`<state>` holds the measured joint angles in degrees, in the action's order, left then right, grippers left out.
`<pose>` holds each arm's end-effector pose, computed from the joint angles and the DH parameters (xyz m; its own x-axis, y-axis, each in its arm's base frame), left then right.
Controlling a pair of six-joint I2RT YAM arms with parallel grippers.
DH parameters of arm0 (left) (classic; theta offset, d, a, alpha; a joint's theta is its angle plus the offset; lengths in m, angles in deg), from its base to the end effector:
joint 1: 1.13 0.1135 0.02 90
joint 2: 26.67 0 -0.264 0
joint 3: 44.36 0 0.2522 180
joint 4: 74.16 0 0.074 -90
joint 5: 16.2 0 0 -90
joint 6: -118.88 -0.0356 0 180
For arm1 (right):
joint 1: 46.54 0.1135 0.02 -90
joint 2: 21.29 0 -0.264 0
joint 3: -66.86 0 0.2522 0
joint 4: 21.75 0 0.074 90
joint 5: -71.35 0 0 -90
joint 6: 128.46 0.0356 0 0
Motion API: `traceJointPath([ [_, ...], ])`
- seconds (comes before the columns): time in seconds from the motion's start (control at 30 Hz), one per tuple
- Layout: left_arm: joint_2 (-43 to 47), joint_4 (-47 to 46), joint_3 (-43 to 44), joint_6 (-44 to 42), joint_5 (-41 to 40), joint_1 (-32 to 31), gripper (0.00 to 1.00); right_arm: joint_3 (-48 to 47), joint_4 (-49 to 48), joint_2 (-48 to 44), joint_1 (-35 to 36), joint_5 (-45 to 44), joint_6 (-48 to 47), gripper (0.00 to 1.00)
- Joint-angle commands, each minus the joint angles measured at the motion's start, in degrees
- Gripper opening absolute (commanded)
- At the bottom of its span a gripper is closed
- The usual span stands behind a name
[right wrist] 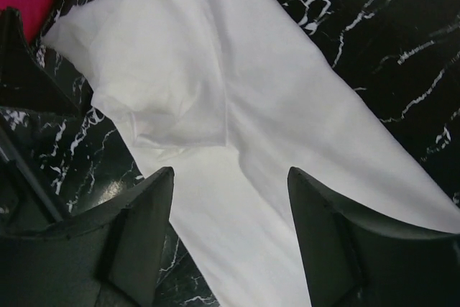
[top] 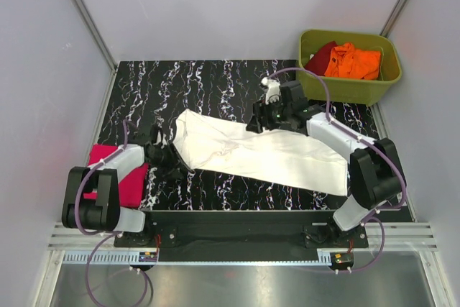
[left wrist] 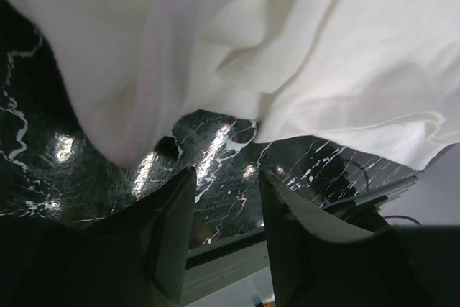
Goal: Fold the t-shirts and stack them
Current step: Fold the tshirt
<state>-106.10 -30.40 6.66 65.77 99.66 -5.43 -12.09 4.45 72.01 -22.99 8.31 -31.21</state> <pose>0.2241 -0.0324 0.1521 -0.8797 -0.4756 0.0044 -0.4094 0.7525 -0.5159 0.3234 0.1586 0.2458 -0.6760 -0.1719 -0.7166 -0.5913 0.7068 0.3883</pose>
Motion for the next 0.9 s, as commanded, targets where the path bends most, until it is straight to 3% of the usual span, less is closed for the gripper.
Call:
traceJointPath([
  [0.0,4.5,-9.3,-2.2,10.6,3.5,-0.2,0.45,2.1,-9.2,-1.5,4.4,0.1,-14.5,0.71],
  [0.27,15.4,-5.0,-3.2,11.3,-2.3,-0.1,0.47,1.6,-11.1,2.4,11.3,6.2,-26.7,0.68],
  [0.47,17.8,-3.5,-3.1,8.7,-3.2,0.0,0.49,-3.3,-6.7,8.8,11.8,13.5,-31.3,0.5],
  [0.7,18.1,-1.7,-0.8,5.5,-4.9,0.3,0.51,-9.6,0.6,13.7,12.8,17.8,-35.5,0.47],
  [0.87,17.6,-1.6,-0.3,4.7,-4.7,1.4,0.52,-11.8,3.0,15.2,13.2,21.1,-35.4,0.39],
])
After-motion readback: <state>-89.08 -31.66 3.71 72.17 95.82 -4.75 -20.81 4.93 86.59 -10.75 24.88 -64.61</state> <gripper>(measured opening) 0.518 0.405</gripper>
